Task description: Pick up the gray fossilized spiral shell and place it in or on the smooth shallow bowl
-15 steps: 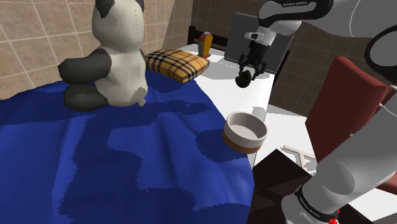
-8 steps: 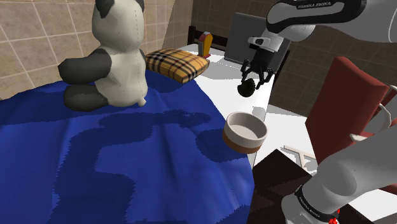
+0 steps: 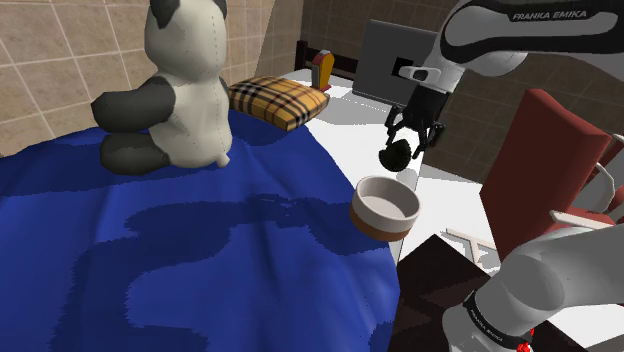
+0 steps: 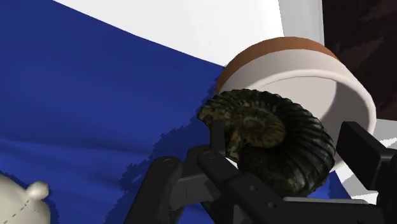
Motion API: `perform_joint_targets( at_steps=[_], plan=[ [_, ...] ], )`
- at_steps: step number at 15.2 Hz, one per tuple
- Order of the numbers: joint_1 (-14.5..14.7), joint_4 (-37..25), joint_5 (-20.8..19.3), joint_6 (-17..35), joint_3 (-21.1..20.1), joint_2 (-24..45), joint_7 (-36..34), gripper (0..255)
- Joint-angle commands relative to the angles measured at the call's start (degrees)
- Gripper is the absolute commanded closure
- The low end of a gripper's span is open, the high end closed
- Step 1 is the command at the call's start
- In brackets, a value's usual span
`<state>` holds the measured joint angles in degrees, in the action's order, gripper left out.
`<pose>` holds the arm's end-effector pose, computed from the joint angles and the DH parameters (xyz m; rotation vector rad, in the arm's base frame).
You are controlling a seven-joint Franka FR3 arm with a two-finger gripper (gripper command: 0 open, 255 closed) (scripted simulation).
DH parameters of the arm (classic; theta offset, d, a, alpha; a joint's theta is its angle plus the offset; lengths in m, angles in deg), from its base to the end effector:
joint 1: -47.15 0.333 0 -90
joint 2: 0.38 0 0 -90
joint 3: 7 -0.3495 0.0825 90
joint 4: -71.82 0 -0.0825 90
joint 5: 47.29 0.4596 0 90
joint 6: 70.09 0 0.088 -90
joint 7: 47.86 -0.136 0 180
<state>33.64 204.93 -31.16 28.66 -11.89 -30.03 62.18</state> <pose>0.4438 -0.0306 0.5104 -1.9396 -2.2136 -0.2376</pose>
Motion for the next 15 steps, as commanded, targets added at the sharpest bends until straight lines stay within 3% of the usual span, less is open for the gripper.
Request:
perform_joint_targets(
  at_steps=[1,4,15],
  plan=[
    [0.8,3.5,1.0,-0.3,-1.1,-4.2,-1.5,255],
    [2.4,8.2,3.0,-2.0,-3.0,-11.3,-4.3,255],
    [2.7,16.1,4.3,6.4,-4.1,-10.7,-2.4,255]
  ],
)
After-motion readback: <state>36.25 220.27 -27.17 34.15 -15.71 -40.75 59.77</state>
